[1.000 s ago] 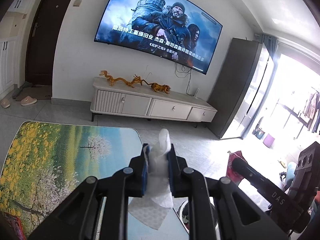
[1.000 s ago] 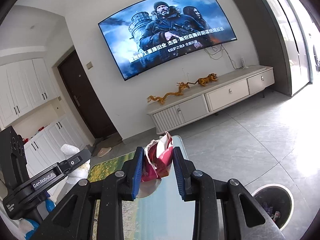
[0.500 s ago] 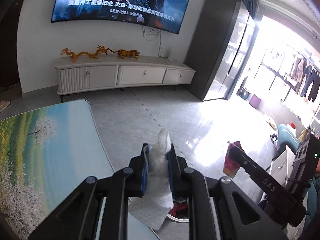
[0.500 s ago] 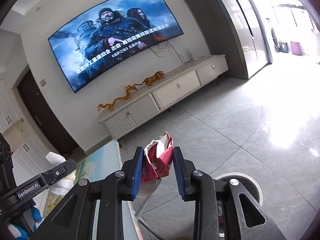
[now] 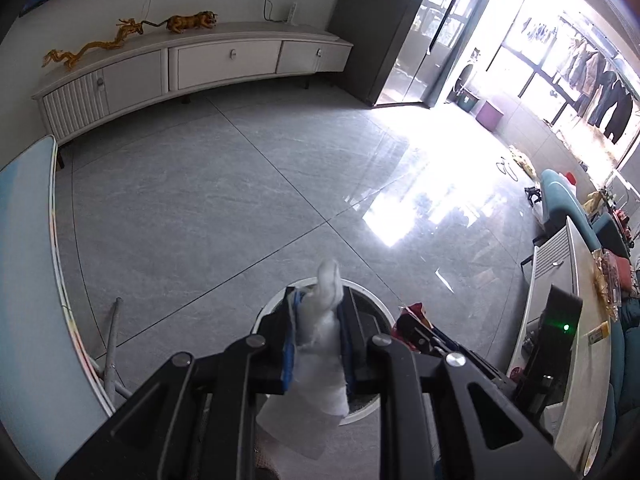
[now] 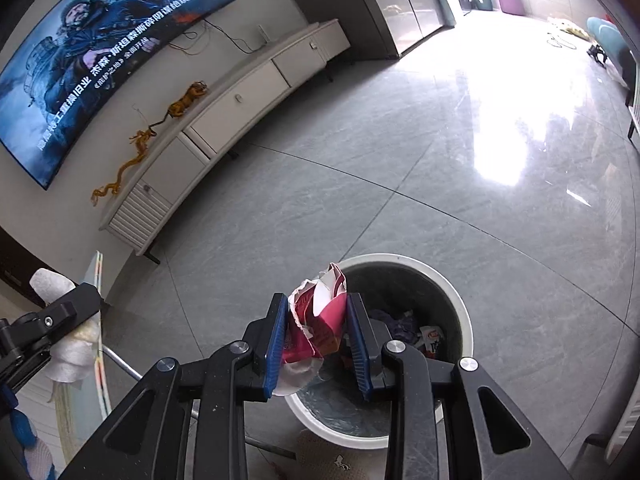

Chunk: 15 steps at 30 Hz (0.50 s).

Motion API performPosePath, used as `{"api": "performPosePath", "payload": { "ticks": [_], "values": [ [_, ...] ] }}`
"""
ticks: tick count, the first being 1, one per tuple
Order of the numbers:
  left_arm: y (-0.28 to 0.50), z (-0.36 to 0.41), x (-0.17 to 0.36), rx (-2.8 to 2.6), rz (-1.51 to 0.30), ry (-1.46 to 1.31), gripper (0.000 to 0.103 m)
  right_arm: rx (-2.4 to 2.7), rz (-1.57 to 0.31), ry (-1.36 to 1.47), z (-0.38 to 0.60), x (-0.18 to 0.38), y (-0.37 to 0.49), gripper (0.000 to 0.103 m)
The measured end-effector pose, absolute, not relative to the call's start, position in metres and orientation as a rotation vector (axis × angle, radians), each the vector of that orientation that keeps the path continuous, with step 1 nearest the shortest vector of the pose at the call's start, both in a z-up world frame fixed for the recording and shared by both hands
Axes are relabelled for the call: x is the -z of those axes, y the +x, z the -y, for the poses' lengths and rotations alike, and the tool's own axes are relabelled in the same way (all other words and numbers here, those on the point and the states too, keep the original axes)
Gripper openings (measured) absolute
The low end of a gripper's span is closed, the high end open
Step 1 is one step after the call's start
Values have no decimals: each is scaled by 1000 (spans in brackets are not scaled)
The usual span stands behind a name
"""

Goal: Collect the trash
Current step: 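Open both grippers over the white bin to drop the tissue and wrapper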

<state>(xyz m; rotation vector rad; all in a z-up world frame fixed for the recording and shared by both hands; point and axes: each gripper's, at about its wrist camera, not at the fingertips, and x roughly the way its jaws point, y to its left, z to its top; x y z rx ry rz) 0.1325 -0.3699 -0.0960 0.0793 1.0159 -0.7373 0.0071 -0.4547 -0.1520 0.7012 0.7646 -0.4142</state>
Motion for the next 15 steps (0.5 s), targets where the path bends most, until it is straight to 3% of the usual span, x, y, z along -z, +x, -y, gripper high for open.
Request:
{"api": "performPosePath", "payload": {
  "ticks": [10,15],
  "values": [
    [152,407,132,777,-1107,69,23,466,-839,748,479,184,14,31],
    [151,417,143,789,-1139,69,40,487,-863,757,486,192,14,33]
  ]
}}
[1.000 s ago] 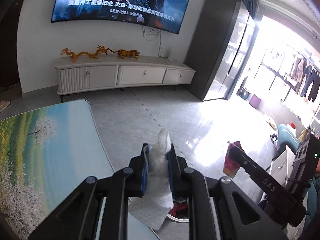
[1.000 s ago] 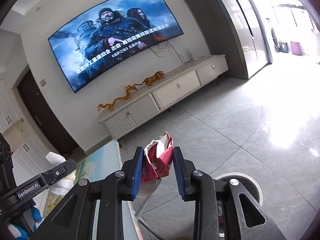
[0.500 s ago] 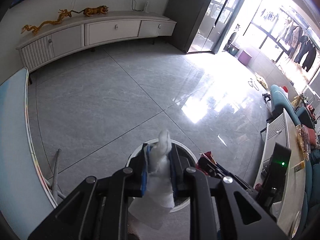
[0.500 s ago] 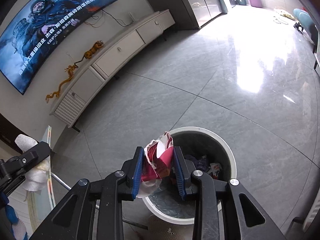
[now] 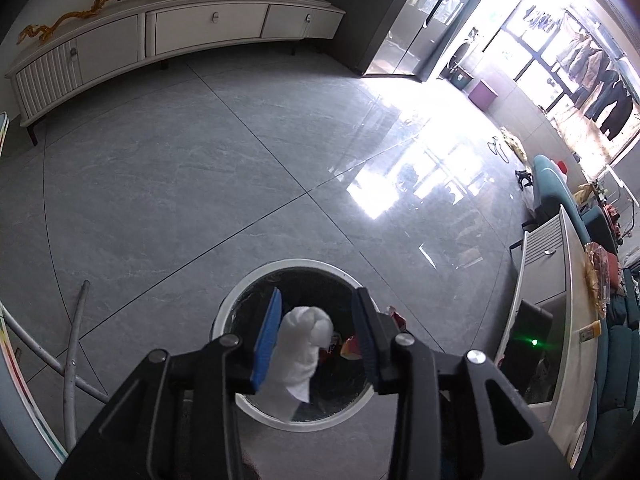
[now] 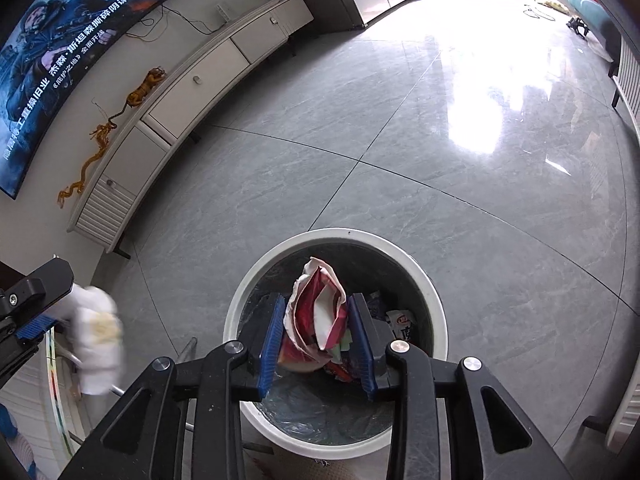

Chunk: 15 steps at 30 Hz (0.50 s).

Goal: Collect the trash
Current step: 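Open both grippers over the white bin to drop the tissue and wrapper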

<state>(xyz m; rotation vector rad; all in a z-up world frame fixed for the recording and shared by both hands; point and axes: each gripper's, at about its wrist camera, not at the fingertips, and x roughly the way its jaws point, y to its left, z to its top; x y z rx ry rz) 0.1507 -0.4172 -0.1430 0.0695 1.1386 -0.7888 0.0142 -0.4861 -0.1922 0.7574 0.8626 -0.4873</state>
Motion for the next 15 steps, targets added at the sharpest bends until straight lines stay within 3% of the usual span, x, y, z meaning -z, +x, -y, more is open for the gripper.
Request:
{"api": "performPosePath", "payload": {
  "ticks": [15],
  "values": [
    [140,399,125,778,-1100,64,49,504,-847,747,484,178,10,41]
  ]
}}
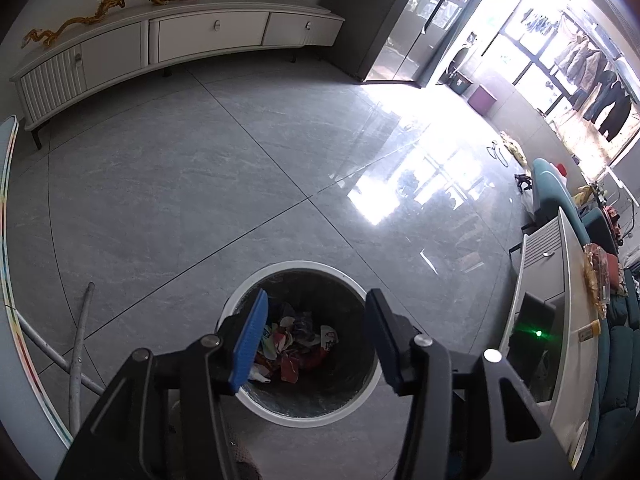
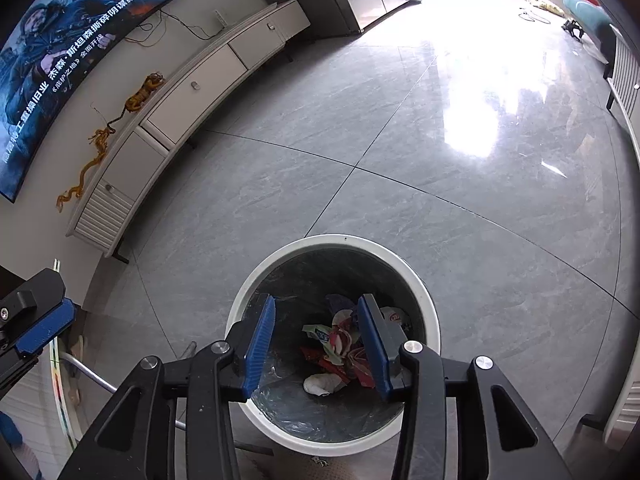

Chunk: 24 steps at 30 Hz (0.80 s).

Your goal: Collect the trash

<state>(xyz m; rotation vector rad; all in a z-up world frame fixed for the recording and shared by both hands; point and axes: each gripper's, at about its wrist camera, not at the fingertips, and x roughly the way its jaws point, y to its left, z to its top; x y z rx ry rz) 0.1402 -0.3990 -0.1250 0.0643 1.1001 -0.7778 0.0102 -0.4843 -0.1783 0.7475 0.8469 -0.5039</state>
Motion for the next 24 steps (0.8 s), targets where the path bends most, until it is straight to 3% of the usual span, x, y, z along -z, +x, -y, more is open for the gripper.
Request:
{"api": "performPosePath", "payload": {
  "ticks": [7,14,24],
  "values": [
    [132,371,100,730,-1015,58,50,485,-824,708,469,157,12,43],
    [125,325,71,659,-910,43,60,443,-801,649,443,134,19,47],
    [122,250,43,550,-827,-15,61,355,-785,555,393,107,35,52]
  ]
}}
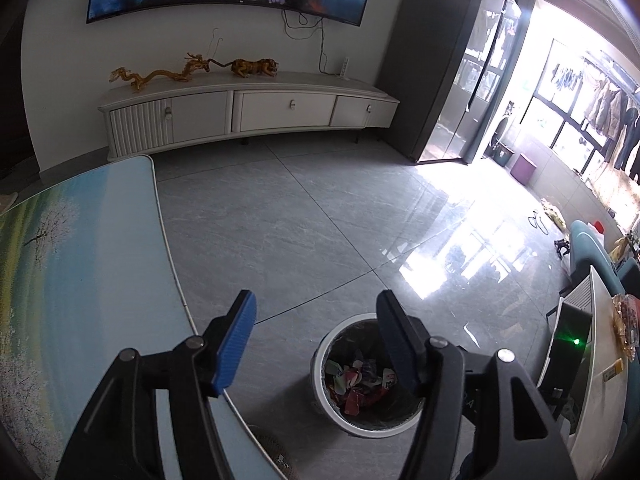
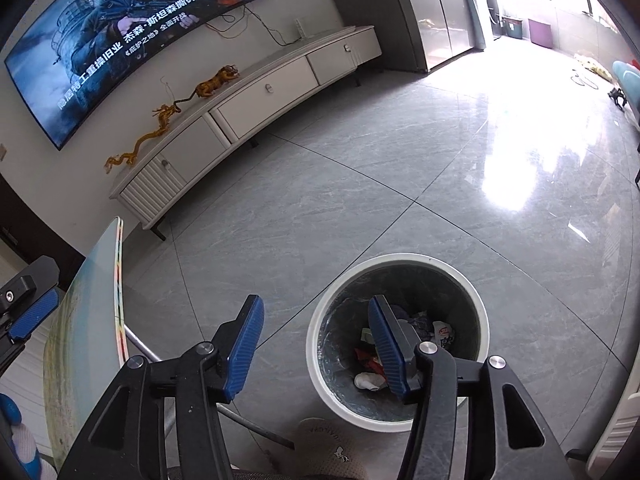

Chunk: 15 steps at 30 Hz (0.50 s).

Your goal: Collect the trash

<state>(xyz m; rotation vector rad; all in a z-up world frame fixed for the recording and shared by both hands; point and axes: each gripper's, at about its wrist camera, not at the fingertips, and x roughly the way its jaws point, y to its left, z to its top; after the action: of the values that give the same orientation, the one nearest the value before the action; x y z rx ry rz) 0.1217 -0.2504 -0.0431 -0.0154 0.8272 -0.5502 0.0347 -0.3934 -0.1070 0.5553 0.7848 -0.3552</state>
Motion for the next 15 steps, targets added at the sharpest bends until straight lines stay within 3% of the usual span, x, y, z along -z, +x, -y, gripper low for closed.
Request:
{"api": "performPosePath", "payload": {
  "ticks": [15],
  "values": [
    [99,154,5,421,-713,-66,64,224,-731,410,317,62,46,57]
  ]
}}
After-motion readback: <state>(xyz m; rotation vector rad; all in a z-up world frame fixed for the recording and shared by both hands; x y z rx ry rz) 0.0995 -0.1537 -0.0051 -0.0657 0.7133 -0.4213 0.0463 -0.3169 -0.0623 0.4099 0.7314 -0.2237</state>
